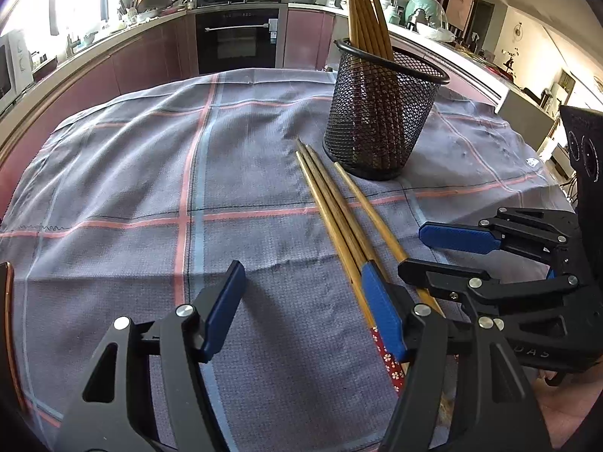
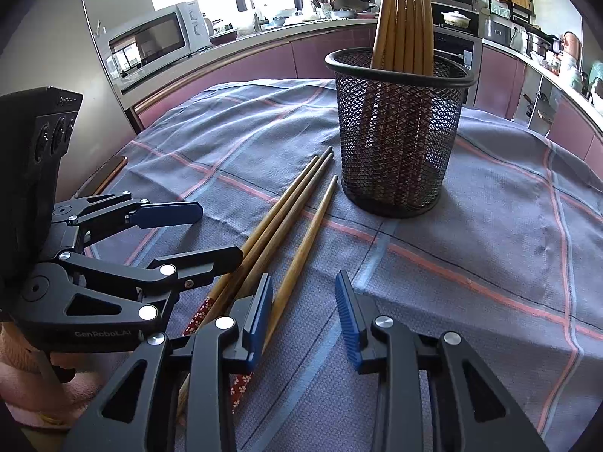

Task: Organize utensils
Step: 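Move both open grippers over the remaining chopsticks on the cloth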

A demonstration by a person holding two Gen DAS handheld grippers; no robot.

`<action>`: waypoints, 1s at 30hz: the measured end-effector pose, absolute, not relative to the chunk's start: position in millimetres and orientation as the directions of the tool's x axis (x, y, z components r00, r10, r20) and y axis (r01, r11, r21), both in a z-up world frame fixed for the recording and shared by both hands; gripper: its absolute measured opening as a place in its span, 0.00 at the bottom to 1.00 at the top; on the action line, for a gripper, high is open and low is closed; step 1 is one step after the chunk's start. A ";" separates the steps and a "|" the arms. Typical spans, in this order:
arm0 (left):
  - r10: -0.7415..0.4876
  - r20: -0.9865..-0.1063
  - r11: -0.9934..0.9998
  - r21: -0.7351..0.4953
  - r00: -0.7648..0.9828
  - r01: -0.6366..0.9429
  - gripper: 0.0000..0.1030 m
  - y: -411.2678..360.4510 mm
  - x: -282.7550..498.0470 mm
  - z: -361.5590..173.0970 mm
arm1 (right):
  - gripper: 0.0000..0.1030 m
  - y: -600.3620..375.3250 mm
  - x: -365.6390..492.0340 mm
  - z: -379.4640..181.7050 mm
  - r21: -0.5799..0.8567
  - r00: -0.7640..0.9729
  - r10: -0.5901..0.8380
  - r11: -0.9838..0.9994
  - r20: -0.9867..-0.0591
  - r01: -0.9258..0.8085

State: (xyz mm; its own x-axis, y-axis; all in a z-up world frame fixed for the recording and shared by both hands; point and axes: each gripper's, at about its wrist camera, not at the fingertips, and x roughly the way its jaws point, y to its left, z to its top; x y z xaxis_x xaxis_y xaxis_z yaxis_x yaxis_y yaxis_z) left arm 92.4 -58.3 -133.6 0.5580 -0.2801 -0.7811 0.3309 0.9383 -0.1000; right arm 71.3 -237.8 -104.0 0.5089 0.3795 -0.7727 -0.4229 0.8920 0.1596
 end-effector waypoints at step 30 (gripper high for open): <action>-0.295 -0.786 0.927 -0.097 0.544 0.363 0.50 -63.7 93.4 -133.9 | 0.31 -243.7 71.0 -102.2 0.175 0.504 0.392 0.888 -0.770 -0.424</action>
State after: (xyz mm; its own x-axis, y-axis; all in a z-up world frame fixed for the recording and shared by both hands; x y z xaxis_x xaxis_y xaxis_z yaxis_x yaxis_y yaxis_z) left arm 93.4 -63.7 -133.9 0.5438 -0.2946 -0.7858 0.3626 0.9269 -0.0966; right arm 71.0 -243.7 -102.2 0.5040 0.3920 -0.7696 -0.4244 0.8885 0.1747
